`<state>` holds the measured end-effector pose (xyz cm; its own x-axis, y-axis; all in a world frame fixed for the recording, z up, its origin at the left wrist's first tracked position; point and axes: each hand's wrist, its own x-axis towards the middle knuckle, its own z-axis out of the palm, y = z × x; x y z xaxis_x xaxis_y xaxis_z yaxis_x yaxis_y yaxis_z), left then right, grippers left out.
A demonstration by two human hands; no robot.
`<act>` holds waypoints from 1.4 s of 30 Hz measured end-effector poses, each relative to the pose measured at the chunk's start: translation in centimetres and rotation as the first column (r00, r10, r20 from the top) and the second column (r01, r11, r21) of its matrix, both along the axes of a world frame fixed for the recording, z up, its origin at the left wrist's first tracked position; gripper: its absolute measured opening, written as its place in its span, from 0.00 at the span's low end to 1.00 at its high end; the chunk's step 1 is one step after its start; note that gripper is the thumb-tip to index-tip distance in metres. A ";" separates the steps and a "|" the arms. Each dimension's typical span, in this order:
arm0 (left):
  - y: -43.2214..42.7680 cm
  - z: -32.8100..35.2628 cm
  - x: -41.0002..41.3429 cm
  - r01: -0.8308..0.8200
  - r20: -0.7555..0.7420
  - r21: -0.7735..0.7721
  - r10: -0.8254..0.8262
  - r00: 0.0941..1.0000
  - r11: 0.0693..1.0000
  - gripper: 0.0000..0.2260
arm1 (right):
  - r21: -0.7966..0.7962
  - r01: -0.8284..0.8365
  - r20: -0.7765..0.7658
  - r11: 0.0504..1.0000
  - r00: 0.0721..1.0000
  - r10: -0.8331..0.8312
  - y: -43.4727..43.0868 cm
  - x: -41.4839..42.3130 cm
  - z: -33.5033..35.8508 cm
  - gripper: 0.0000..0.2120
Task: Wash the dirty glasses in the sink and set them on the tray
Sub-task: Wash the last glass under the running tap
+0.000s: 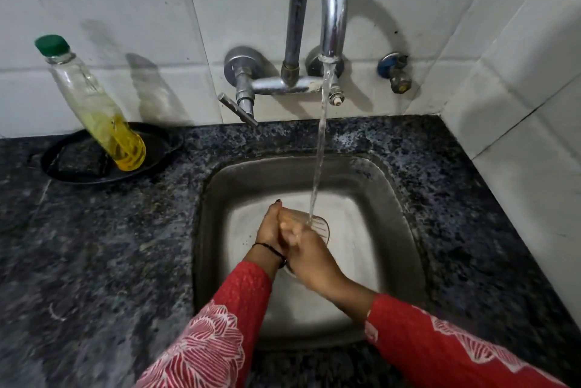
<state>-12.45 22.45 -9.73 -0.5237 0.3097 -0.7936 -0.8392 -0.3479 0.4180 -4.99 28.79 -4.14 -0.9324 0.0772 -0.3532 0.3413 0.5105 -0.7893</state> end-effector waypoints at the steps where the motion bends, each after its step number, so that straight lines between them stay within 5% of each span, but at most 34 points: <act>1: -0.2 0.1 -0.1 0.021 0.017 -0.009 -0.021 1.000 1.000 0.24 | 0.279 -0.248 -0.022 0.928 0.964 0.264 0.8 0.7 -0.9 0.14; 3: -0.6 -0.1 -0.3 0.072 0.057 -0.015 -0.071 0.996 0.997 0.27 | 0.581 -0.503 -0.010 0.639 0.782 0.624 3.3 1.0 -2.3 0.16; 6: -0.7 -0.8 0.3 0.113 0.081 -0.024 -0.111 0.991 0.993 0.28 | 0.601 -0.568 0.006 0.562 0.707 0.708 5.2 -0.1 -2.4 0.16; 8: -0.5 -1.0 0.8 0.055 0.060 0.027 -0.057 0.997 0.998 0.25 | 0.361 -0.409 -0.057 0.838 0.887 0.457 3.8 -0.5 -1.9 0.14; 9: -0.1 -1.1 1.0 0.011 0.017 0.054 -0.012 1.000 0.998 0.24 | 0.105 -0.174 -0.063 0.979 0.982 0.181 2.7 -0.8 -1.6 0.13; 10: 0.2 -0.9 1.2 -0.031 -0.020 0.053 0.032 0.999 0.998 0.22 | -0.243 0.156 0.050 0.957 0.988 -0.148 1.6 -1.5 -1.4 0.12; 11: 0.4 -1.0 1.1 -0.049 -0.051 0.043 0.051 0.997 0.998 0.21 | -0.472 0.437 0.234 0.766 0.900 -0.369 0.3 -2.0 -1.0 0.13; 12: 0.5 -0.9 1.0 -0.041 -0.075 0.030 0.043 0.996 0.999 0.20 | -0.539 0.569 0.335 0.621 0.822 -0.461 -0.5 -2.4 -1.2 0.13; 13: 0.4 -1.0 0.6 -0.012 -0.092 0.027 0.014 0.996 1.000 0.20 | -0.462 0.583 0.313 0.669 0.812 -0.492 -1.2 -2.5 -1.7 0.13; 15: 0.0 -0.4 -0.2 0.104 -0.049 -0.013 -0.105 0.993 0.994 0.20 | -0.178 0.320 0.109 0.931 0.946 -0.305 -1.4 -1.3 -2.8 0.11; 16: -0.2 -0.1 -0.6 0.144 -0.014 -0.047 -0.145 0.989 0.988 0.19 | -0.038 0.150 0.015 0.988 0.989 -0.150 -0.6 -0.7 -3.2 0.10; 18: -0.3 0.0 -1.3 0.182 0.019 -0.114 -0.181 0.983 0.977 0.20 | 0.279 -0.141 -0.131 0.950 0.974 0.183 1.7 -0.1 -3.1 0.08; 21: -0.5 -3.6 -2.2 0.165 0.025 -0.180 -0.163 0.986 0.970 0.48 | 0.559 -0.185 -0.253 0.808 0.890 0.379 3.5 -0.2 -2.9 0.07; 23: -0.5 -2.6 -1.8 0.120 -0.008 -0.143 -0.122 0.992 0.983 0.39 | 0.474 -0.081 -0.349 0.877 0.897 0.272 2.2 -0.1 -3.7 0.09; 24: -0.7 -1.2 -1.3 0.084 -0.052 -0.087 -0.088 0.995 0.993 0.25 | 0.255 0.004 -0.326 0.967 0.942 0.082 0.9 -0.6 -2.6 0.10; 25: -0.6 -0.3 -0.8 0.056 -0.082 -0.050 -0.060 0.995 0.997 0.16 | -0.029 0.118 -0.134 0.993 0.984 -0.121 0.2 -1.4 -2.1 0.13; 26: -0.6 -0.4 -0.7 0.049 -0.116 -0.047 -0.054 0.992 0.998 0.14 | -0.293 0.288 0.095 0.912 0.958 -0.272 -0.3 -2.4 -1.6 0.16; 28: -0.8 -0.9 -0.8 0.066 -0.142 -0.064 -0.074 0.987 0.996 0.12 | -0.481 0.430 0.275 0.764 0.902 -0.334 -0.7 -3.1 -1.8 0.17; 32: -0.9 0.4 -0.8 0.169 -0.123 -0.199 -0.196 0.973 0.965 0.05 | -0.105 0.117 -0.009 0.988 0.993 -0.119 -0.3 -0.2 -2.7 0.10; 35: -0.5 0.8 -0.5 0.123 -0.146 -0.294 -0.172 0.974 0.948 0.04 | 0.035 -0.139 -0.189 0.990 0.972 0.143 0.8 0.8 -2.0 0.14; 38: -1.1 0.7 -0.7 0.081 -0.116 -0.176 -0.103 0.988 0.981 0.11 | 0.160 -0.133 -0.067 0.978 0.987 0.145 1.4 -0.5 -2.5 0.12; 40: -1.6 0.0 -0.4 0.104 -0.097 -0.090 -0.113 0.989 0.991 0.18 | 0.111 -0.147 0.134 0.983 0.982 0.131 1.3 -1.7 -2.2 0.10; 42: -1.3 -1.4 0.1 0.050 -0.082 -0.072 -0.056 0.995 0.996 0.27 | 0.030 -0.094 0.179 0.995 0.980 0.088 1.0 -2.7 -2.0 0.15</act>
